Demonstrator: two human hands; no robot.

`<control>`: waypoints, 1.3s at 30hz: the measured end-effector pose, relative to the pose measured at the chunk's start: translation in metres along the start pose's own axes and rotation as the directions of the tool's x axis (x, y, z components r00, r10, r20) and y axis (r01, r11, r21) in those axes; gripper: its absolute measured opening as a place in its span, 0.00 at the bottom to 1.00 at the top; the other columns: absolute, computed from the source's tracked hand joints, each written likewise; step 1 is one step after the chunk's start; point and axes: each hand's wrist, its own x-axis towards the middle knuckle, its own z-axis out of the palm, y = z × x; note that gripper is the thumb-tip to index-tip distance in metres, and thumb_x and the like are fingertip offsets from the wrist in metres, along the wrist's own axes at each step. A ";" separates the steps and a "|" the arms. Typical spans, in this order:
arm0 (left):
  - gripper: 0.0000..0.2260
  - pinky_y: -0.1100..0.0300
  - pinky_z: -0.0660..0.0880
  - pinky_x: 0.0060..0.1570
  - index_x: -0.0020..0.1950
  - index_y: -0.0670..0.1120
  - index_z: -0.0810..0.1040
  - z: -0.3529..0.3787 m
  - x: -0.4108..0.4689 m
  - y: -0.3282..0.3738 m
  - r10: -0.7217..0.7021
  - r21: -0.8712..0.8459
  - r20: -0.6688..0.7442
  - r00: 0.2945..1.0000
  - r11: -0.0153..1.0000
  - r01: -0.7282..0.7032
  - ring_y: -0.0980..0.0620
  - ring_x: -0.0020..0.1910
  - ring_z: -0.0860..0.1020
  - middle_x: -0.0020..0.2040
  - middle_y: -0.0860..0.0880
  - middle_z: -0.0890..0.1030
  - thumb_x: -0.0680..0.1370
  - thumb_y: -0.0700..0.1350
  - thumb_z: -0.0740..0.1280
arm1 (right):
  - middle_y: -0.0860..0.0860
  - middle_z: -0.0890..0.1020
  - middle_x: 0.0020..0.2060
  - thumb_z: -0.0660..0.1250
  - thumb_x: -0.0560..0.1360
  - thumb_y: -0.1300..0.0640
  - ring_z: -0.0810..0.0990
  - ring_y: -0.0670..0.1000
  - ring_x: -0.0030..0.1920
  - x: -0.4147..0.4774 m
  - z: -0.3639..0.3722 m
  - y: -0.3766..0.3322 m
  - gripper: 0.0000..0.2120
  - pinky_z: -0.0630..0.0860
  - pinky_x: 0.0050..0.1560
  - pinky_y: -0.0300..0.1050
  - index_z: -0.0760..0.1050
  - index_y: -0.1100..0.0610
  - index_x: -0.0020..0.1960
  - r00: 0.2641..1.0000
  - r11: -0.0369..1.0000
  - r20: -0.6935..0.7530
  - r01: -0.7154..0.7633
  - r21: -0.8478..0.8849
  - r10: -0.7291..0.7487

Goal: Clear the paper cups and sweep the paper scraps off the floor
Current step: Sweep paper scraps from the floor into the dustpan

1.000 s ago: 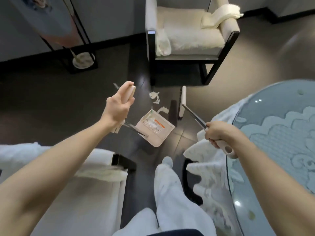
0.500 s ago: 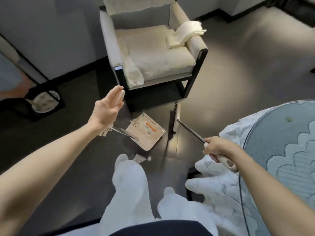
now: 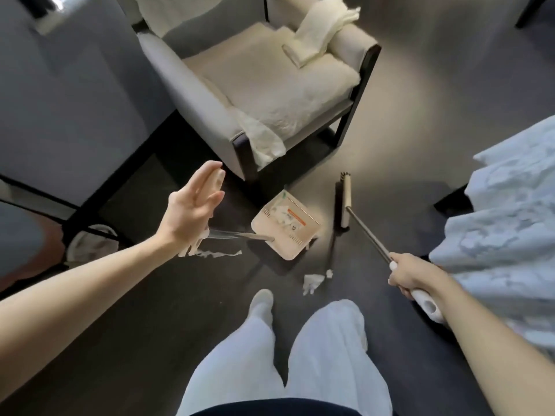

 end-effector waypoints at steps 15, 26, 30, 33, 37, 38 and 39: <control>0.23 0.62 0.78 0.51 0.71 0.56 0.70 -0.134 -0.093 -0.122 -0.001 0.003 0.050 0.999 1.000 0.001 0.49 0.48 0.81 0.59 0.50 0.80 0.79 0.40 0.67 | 0.54 0.77 0.31 0.61 0.76 0.65 0.73 0.50 0.30 -0.114 0.170 -0.116 0.31 0.72 0.35 0.44 0.56 0.56 0.77 0.973 0.999 0.230 -0.005 0.047 -0.006; 0.20 0.55 0.76 0.59 0.67 0.60 0.71 -0.202 -0.132 -0.152 0.058 -0.021 -0.072 0.996 0.998 -0.060 0.56 0.57 0.78 0.61 0.53 0.78 0.79 0.42 0.66 | 0.57 0.76 0.31 0.63 0.78 0.65 0.73 0.54 0.32 -0.164 0.196 -0.096 0.33 0.71 0.38 0.48 0.53 0.53 0.78 0.991 0.941 0.000 -0.127 0.314 0.134; 0.19 0.62 0.75 0.42 0.67 0.62 0.69 -0.206 -0.134 -0.167 0.036 0.023 -0.003 0.999 0.999 -0.036 0.54 0.43 0.77 0.56 0.52 0.79 0.80 0.43 0.65 | 0.56 0.80 0.38 0.66 0.74 0.64 0.79 0.56 0.38 -0.162 0.218 -0.091 0.22 0.73 0.40 0.45 0.68 0.59 0.67 0.954 0.940 -0.045 -0.283 0.191 0.296; 0.20 0.71 0.73 0.33 0.68 0.60 0.70 -0.214 -0.135 -0.181 0.061 0.076 0.018 0.998 0.995 -0.062 0.56 0.35 0.76 0.51 0.51 0.78 0.80 0.42 0.66 | 0.55 0.80 0.45 0.66 0.70 0.62 0.78 0.54 0.38 -0.150 0.253 -0.110 0.20 0.72 0.39 0.41 0.74 0.61 0.61 0.932 0.936 -0.090 -0.345 0.069 0.350; 0.20 0.69 0.74 0.34 0.68 0.59 0.70 -0.241 -0.131 -0.205 0.045 0.113 0.037 0.998 0.992 -0.049 0.56 0.34 0.76 0.49 0.52 0.78 0.80 0.42 0.66 | 0.58 0.81 0.42 0.66 0.71 0.64 0.80 0.57 0.39 -0.137 0.289 -0.170 0.06 0.71 0.34 0.41 0.74 0.62 0.48 0.948 0.938 0.013 -0.318 0.135 0.319; 0.20 0.66 0.75 0.34 0.68 0.59 0.70 -0.249 -0.129 -0.211 0.042 0.115 0.052 0.998 0.992 -0.048 0.56 0.33 0.76 0.48 0.52 0.78 0.80 0.42 0.66 | 0.57 0.81 0.41 0.67 0.71 0.64 0.80 0.58 0.41 -0.135 0.295 -0.188 0.06 0.71 0.34 0.41 0.75 0.62 0.48 0.958 0.950 0.039 -0.288 0.121 0.286; 0.20 0.64 0.76 0.34 0.68 0.59 0.70 -0.258 -0.127 -0.218 0.040 0.119 0.075 0.996 0.992 -0.048 0.55 0.32 0.76 0.48 0.52 0.78 0.80 0.41 0.66 | 0.57 0.82 0.41 0.67 0.71 0.63 0.80 0.58 0.41 -0.137 0.303 -0.206 0.08 0.72 0.35 0.41 0.76 0.62 0.50 0.965 0.960 0.061 -0.259 0.107 0.253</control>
